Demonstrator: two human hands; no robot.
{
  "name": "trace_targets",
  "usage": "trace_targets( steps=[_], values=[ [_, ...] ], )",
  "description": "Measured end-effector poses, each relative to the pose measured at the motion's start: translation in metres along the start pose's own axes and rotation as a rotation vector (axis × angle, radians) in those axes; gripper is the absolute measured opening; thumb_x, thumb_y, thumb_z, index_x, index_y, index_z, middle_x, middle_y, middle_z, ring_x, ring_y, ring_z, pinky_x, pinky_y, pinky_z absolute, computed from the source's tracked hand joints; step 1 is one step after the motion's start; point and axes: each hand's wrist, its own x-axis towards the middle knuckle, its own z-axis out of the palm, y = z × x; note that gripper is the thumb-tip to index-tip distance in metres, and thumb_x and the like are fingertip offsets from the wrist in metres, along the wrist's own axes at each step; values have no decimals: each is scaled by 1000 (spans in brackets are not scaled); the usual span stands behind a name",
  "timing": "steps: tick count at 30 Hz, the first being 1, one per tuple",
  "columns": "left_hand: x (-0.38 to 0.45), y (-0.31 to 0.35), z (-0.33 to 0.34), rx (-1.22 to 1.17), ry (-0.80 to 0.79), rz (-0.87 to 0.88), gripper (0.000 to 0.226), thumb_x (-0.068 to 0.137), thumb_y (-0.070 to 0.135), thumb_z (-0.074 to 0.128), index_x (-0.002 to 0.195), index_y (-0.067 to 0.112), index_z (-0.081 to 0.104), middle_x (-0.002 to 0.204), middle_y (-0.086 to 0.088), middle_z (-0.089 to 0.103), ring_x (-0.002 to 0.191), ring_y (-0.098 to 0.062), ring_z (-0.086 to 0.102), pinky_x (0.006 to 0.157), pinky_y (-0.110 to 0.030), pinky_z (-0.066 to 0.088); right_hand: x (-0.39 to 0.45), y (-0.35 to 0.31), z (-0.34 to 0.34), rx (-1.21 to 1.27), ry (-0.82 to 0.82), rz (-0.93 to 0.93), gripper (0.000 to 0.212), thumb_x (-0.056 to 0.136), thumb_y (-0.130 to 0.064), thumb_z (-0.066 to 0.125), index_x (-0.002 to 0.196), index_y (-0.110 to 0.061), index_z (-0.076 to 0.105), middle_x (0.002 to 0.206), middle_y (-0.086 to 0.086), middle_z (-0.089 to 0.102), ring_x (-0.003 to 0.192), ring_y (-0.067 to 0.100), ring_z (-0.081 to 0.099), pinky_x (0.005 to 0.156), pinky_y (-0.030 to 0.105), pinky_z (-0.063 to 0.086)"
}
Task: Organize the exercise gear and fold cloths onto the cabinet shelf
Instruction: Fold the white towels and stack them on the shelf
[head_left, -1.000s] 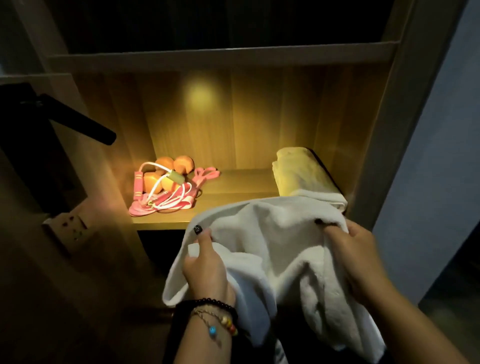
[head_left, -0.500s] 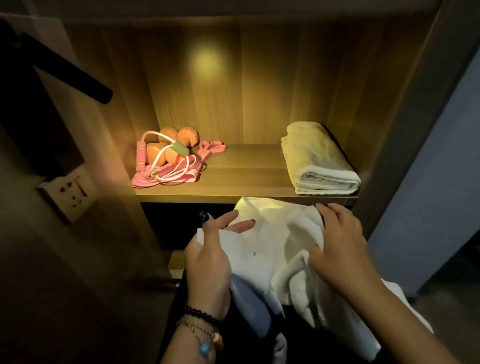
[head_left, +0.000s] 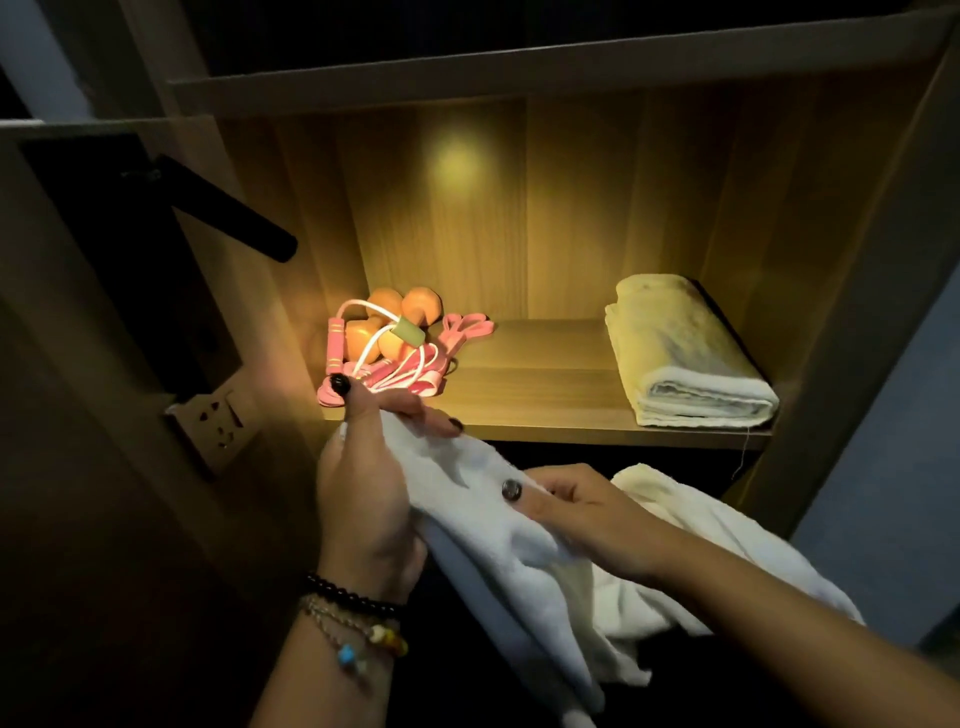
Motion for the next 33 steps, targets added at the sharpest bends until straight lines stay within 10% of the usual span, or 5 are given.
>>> trace_targets(
  steps=[9,15,24,33],
  values=[
    [24,3,-11,146,62,28,48,94,53,45,60,21,53,60,3,65,54,-9,61,52,-25,48,15,-15,-37,-306,557,-152,47,87,-14,68,51,-22,39,48,-14,37,50,0,35,50,17,26],
    [21,-4,14,430,-280,137,47,90,53,39,94,22,75,93,20,73,88,6,65,72,-19,48,13,-42,-37,-313,547,-181,41,86,-19,65,55,-4,43,52,-9,33,51,2,31,49,18,25],
    [24,-1,31,582,-766,-91,29,70,43,72,80,16,71,78,1,72,72,-11,68,63,-20,53,12,-62,-60,-106,531,-99,31,82,-23,72,61,-4,59,53,-5,50,51,6,43,48,19,33],
    [28,-9,84,95,-374,-183,16,92,18,52,86,9,64,82,-15,61,80,-24,59,76,-39,50,11,-28,-80,23,469,-48,54,75,-53,59,58,-3,49,55,0,39,52,8,31,48,20,24]
  ],
)
